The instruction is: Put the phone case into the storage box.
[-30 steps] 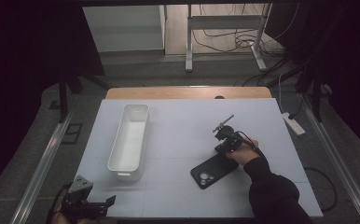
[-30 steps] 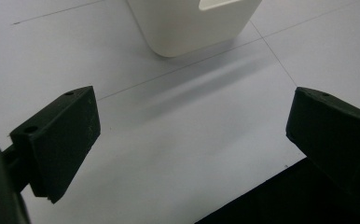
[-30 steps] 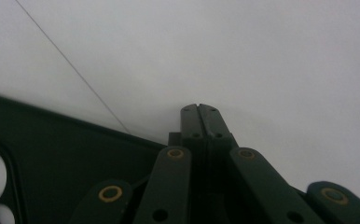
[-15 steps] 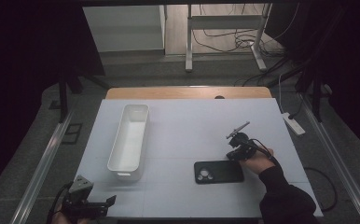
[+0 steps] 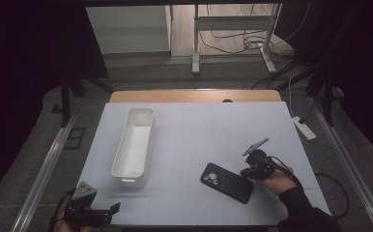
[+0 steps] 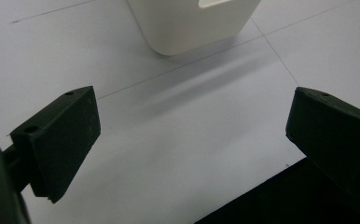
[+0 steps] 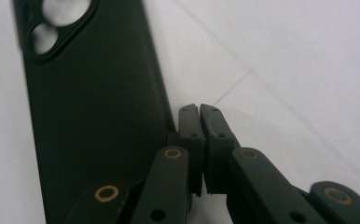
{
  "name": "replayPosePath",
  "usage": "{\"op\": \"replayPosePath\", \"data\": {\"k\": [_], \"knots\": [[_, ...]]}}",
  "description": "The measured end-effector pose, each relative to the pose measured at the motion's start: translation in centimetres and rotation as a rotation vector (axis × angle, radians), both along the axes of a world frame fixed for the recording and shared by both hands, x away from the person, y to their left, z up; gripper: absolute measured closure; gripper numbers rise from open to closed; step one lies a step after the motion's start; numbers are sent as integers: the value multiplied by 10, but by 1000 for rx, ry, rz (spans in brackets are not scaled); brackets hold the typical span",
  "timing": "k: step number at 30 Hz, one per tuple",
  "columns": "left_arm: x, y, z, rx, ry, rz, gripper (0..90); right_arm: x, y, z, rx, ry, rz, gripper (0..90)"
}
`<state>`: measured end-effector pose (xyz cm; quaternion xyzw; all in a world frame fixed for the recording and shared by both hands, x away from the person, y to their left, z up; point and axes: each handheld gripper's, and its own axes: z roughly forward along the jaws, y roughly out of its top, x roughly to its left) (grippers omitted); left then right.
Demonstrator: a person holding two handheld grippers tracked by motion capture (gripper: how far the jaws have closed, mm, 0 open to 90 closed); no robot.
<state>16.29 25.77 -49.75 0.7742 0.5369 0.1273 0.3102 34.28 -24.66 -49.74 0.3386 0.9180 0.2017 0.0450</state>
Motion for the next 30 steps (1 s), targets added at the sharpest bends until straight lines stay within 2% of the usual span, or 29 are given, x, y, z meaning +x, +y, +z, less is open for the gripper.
{"op": "replayPosePath", "data": {"k": [9, 14, 17, 21, 24, 26, 28, 30], "knots": [[0, -1, 0, 6, 2, -1, 38, -20, 0, 0, -8, 0, 12, 888], [0, -1, 0, 6, 1, -1, 38, -20, -1, 1, -9, -1, 14, 888], [0, -1, 0, 7, 1, -1, 38, -20, -3, 8, 15, -19, 3, 875], [0, -1, 0, 12, 1, -3, 38, -21, -7, 17, 25, -52, -33, 752], [0, -1, 0, 11, 2, -2, 38, -23, -10, 21, 10, -80, -59, 595], [0, -1, 0, 11, 2, -2, 38, -24, -10, 23, 6, -87, -65, 562], [0, -1, 0, 12, 3, -1, 38, -26, -9, 27, 3, -118, -60, 454], [0, -1, 0, 13, 4, -1, 38, -28, -8, 29, 12, -129, -49, 377]]}}
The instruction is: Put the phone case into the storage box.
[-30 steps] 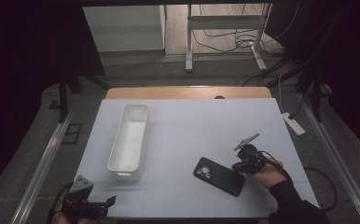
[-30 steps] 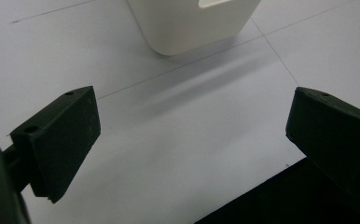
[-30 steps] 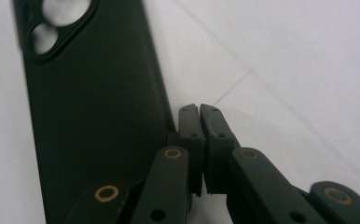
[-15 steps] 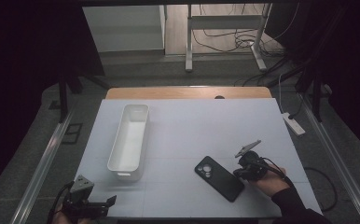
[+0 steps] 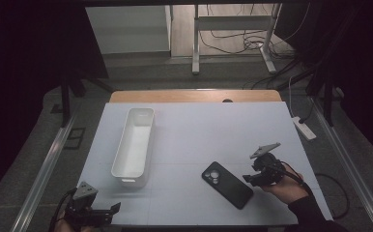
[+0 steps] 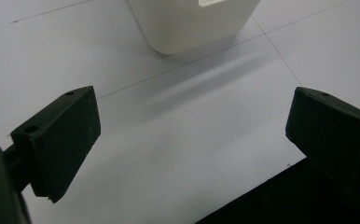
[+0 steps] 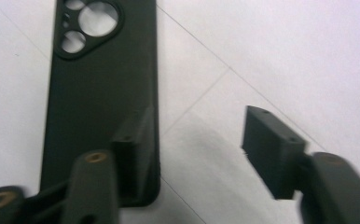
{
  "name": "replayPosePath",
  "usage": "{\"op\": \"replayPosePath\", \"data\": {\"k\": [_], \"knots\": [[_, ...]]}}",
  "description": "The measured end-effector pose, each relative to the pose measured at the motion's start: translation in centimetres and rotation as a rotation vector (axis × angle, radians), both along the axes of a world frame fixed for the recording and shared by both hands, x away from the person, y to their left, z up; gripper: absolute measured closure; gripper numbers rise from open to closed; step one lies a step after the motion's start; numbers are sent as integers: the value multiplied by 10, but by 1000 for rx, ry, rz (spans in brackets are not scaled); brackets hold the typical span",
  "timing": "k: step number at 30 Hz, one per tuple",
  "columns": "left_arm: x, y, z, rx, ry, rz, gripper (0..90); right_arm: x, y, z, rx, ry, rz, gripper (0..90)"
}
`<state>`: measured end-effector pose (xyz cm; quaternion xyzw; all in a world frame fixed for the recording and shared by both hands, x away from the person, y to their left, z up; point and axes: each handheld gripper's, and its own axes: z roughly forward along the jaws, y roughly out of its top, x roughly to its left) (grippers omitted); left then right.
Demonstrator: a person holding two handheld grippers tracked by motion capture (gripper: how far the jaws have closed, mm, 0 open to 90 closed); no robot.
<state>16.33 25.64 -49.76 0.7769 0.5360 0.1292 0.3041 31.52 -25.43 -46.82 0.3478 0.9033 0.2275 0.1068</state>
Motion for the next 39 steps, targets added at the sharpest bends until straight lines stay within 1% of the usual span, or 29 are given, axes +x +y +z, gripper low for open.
{"op": "replayPosePath", "data": {"k": [1, 2, 3, 4, 5, 6, 7, 8, 11, 12, 13, 16, 17, 18, 20, 23, 28, 30, 33, 39], "knots": [[0, 0, 0, 0, 0, 0, 38, -1, 1, 2, 5, 1, -1, 320], [0, 0, 0, 0, 0, 1, 38, -1, 3, 2, 15, 12, 0, 241], [0, 0, 0, 0, 0, 1, 38, -1, 3, 2, 15, 12, 0, 241], [0, 0, 0, 0, 0, 1, 38, -2, 4, 3, 22, 12, -2, 184], [0, 0, 0, 0, 0, 1, 38, -3, 6, 3, 23, 12, -8, 98], [0, 0, 0, -1, 0, 0, 38, -4, 7, 1, 21, 3, -12, 33], [0, 0, 0, -1, 0, 1, 38, -6, 8, 1, 15, -2, -19, 6], [0, 0, 0, -1, 0, 0, 38, -7, 9, 0, 14, -7, -17, 1], [0, 0, 0, -1, -1, 0, 38, -10, 12, -2, 27, 3, 4, 0], [0, 0, 0, -1, -1, 0, 38, -11, 14, -2, 19, -5, 14, 0], [0, 0, 0, -1, -1, 0, 38, -12, 16, -2, 18, 4, 13, 0], [0, 0, 0, -1, -1, 0, 38, -15, 23, -3, 4, 7, 28, 0], [0, 0, 0, -1, -1, 0, 38, -15, 23, -3, 4, 7, 28, 0], [0, 0, 0, -1, -1, 0, 38, -17, 29, -3, 3, 10, 36, 0], [0, 0, 0, -2, -2, 0, 38, -18, 33, -4, 8, 7, 44, 0], [0, 0, 0, -2, -2, 0, 38, -20, 40, -6, 2, 4, 52, 0], [0, 1, 0, -2, -2, 0, 38, -22, 48, -8, 5, 2, 57, 0], [0, 0, 0, -2, -2, 0, 38, -24, 53, -8, 15, 3, 58, 0], [0, 0, 0, -2, -4, 1, 38, -24, 56, -10, 16, -1, 61, 0], [-1, 0, 0, -4, -5, 2, 38, -25, 58, -22, 7, 12, 61, 0]]}}
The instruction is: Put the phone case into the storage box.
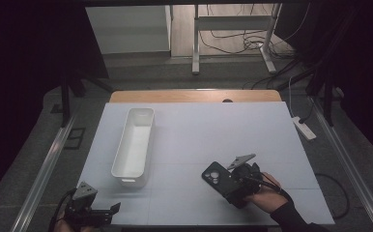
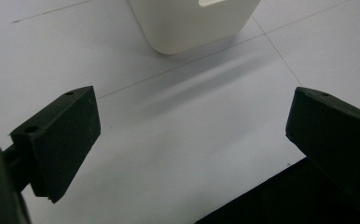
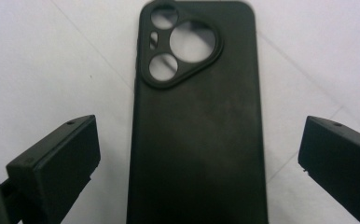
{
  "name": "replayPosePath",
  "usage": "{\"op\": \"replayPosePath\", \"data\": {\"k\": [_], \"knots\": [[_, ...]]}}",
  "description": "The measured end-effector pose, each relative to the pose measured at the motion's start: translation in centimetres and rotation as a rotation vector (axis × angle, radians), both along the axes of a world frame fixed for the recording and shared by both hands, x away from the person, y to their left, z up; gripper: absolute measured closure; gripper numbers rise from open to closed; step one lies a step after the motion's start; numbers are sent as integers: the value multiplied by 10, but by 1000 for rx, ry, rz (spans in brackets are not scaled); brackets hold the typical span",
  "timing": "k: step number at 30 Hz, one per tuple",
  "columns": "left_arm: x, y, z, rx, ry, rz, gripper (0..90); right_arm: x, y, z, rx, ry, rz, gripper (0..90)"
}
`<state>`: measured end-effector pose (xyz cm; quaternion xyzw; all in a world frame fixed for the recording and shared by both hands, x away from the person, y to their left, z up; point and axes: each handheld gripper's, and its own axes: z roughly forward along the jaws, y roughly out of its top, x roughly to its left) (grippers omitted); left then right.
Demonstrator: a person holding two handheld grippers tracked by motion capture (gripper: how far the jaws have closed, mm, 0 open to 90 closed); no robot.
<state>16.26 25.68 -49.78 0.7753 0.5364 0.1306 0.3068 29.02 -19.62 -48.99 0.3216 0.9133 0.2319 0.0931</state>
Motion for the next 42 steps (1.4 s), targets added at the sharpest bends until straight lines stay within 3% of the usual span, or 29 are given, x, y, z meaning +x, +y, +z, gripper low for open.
{"op": "replayPosePath", "data": {"k": [8, 14, 26, 31, 42], "knots": [[0, 0, 0, 1, 1, -3, 38, 0, -1, -16, -27, 19, -24, 0], [0, 0, 0, 1, 1, -3, 37, 0, -1, -27, -65, 26, -8, 0], [0, 0, 0, 5, 3, -2, 36, 0, 0, -27, -81, 33, -7, 0], [0, 0, 0, 2, 3, -1, 36, -2, 1, -21, -86, 46, 3, 130], [-1, -3, 1, 24, -1, -28, 36, -1, 2, -19, -93, 54, 2, 151]]}}
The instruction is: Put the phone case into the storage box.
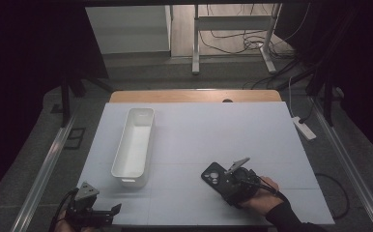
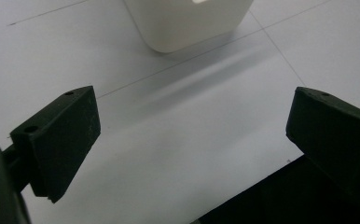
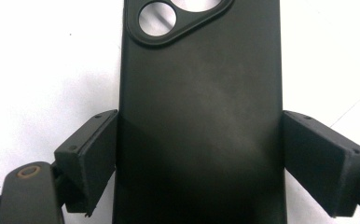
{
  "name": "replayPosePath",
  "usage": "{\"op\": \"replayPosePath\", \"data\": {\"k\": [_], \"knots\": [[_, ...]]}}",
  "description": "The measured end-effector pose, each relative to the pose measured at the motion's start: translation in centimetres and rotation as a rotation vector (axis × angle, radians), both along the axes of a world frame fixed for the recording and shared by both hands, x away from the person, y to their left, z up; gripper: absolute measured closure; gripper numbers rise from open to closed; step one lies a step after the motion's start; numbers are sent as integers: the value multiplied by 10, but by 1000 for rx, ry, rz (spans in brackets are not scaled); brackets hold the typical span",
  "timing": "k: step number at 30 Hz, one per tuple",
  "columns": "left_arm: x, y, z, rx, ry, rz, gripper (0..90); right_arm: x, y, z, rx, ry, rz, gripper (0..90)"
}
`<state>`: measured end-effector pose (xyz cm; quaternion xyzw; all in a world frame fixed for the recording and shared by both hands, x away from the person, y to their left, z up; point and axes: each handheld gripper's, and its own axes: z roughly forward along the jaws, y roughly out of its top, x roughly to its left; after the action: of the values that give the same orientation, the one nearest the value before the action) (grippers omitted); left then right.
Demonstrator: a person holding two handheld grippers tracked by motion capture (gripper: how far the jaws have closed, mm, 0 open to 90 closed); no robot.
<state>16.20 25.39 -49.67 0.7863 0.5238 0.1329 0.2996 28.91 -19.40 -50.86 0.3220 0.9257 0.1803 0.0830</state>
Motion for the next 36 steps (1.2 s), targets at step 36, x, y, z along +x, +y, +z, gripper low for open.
{"op": "replayPosePath", "data": {"k": [36], "knots": [[38, -61, 44, -90, -167, -307, 4, -8, -15, 41, 266, -87, 72, 150]]}}
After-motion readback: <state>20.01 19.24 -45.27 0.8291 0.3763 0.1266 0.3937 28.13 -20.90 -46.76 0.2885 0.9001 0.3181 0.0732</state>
